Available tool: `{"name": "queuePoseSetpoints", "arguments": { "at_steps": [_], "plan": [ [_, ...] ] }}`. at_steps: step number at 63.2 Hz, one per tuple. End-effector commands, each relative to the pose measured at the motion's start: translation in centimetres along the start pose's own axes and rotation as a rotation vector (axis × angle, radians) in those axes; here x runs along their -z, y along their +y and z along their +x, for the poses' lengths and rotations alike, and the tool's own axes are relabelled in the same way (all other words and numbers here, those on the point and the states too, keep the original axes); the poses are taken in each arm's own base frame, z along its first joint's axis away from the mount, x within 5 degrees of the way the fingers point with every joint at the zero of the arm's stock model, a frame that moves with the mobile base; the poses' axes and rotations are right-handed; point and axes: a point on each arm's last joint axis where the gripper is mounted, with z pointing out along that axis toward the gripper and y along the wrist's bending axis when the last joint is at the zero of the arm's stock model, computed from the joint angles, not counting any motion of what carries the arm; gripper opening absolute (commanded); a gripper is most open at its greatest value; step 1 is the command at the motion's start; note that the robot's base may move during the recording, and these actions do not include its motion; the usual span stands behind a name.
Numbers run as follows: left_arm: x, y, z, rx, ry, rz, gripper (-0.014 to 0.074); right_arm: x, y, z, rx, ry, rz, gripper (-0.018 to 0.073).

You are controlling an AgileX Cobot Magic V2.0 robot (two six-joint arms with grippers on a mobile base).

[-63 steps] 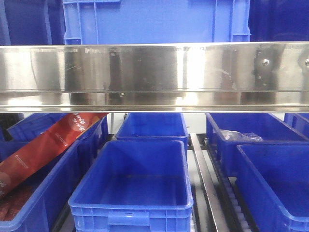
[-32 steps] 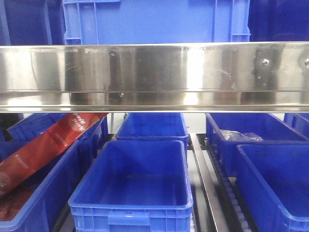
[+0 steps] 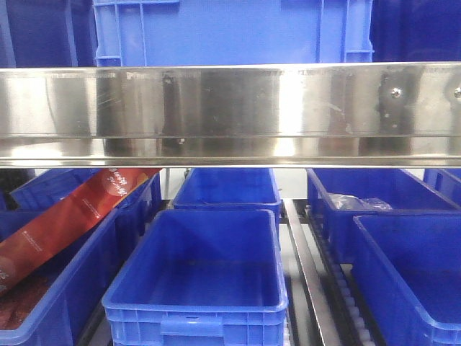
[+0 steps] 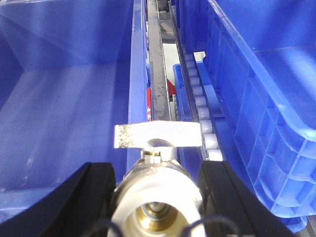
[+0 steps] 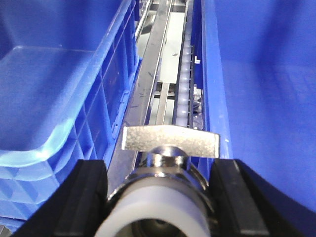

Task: Place valve from conveyor to right shelf box

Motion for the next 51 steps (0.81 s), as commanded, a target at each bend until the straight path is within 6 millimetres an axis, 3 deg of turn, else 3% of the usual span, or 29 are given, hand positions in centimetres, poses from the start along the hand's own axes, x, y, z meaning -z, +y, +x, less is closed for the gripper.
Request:
{"name": "queuePoseSetpoints", "arguments": {
  "at_steps": [1,12,28,36,43,51],
  "plan": [
    [0.9,-0.1,-1.3,0.032,-0.125,0.015,-0.0111,1.3,0.1,-1.2,0.007,-0.110,0.002,-0.0154],
    [1.0,-1.5,-3.2,0.022,-0.222,0.102,-0.0111,2.2,0.6,-2.7,0.023,-0.180,-0.015,-0.0154],
    [-1.7,-8.1,-7.6,-0.059,-0.287,0.308,-0.0111,1.9,4.4,-7.0,0.104,-0.309,-0.134,-0.0154],
    [-4.7,-11.7,-8.5,-0.088,-0.282,0.385,-0.0111,0.2,6.3,-8.2,0.123,-0.322,-0.185,-0.0154],
    [-8.1,-14.7,-8.2,-0.108,-0.252,0.430,-0.0111,-2.7,8.1,-8.3,0.137,-0.293,-0.225,-0.0154],
    [-11.9,-16.4,-6.9,-0.120,-0.186,0.439,-0.0111,-6.7,9.4,-7.3,0.148,-0.224,-0.244,-0.0154]
  ]
}}
